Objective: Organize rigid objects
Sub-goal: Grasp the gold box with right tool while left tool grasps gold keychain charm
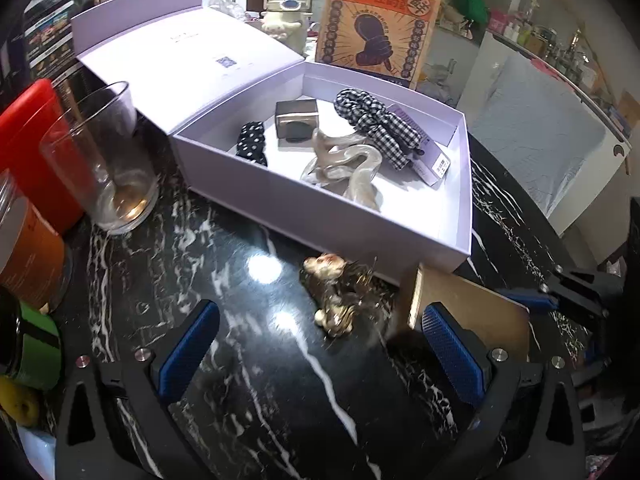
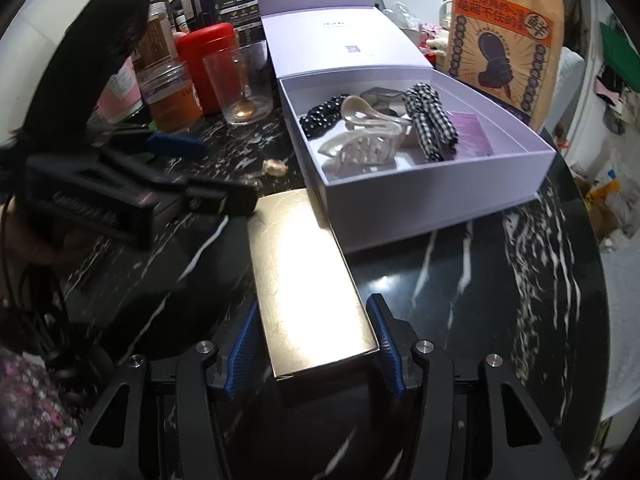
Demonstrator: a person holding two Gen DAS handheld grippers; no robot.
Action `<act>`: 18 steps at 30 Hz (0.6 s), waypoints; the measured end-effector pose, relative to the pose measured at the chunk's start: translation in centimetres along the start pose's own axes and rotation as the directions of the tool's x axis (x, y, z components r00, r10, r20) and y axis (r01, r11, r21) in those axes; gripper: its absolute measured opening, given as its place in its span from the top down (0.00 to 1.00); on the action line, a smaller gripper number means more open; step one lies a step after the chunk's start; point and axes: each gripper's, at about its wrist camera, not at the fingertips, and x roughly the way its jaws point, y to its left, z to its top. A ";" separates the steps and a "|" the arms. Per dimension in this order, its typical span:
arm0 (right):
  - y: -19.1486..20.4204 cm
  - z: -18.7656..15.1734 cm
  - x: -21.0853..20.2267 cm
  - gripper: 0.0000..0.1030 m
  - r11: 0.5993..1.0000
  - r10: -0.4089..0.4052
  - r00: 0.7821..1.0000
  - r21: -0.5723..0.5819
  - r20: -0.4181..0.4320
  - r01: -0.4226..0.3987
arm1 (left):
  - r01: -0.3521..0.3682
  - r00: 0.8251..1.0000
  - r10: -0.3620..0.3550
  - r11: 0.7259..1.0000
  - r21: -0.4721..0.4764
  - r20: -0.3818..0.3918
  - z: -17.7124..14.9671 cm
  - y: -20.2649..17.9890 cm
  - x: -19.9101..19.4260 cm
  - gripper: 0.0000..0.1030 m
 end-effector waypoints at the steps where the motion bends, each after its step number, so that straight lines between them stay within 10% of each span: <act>1: 0.0 -0.3 -0.3 0.49 1.000 -0.005 1.000 0.001 -0.001 0.005 | -0.003 1.000 0.003 1.000 0.008 0.005 0.1 -0.2 0.1 0.00; 9: -1.3 -2.4 -2.1 0.50 0.996 -0.051 0.998 0.070 -0.031 0.053 | -0.022 1.000 0.021 0.997 0.072 0.009 0.7 -1.7 1.7 0.02; 18: -3.4 -3.6 -3.0 0.50 0.975 -0.094 0.995 0.197 -0.035 0.099 | -0.004 1.000 0.005 0.999 0.048 -0.025 0.9 -1.5 3.7 0.28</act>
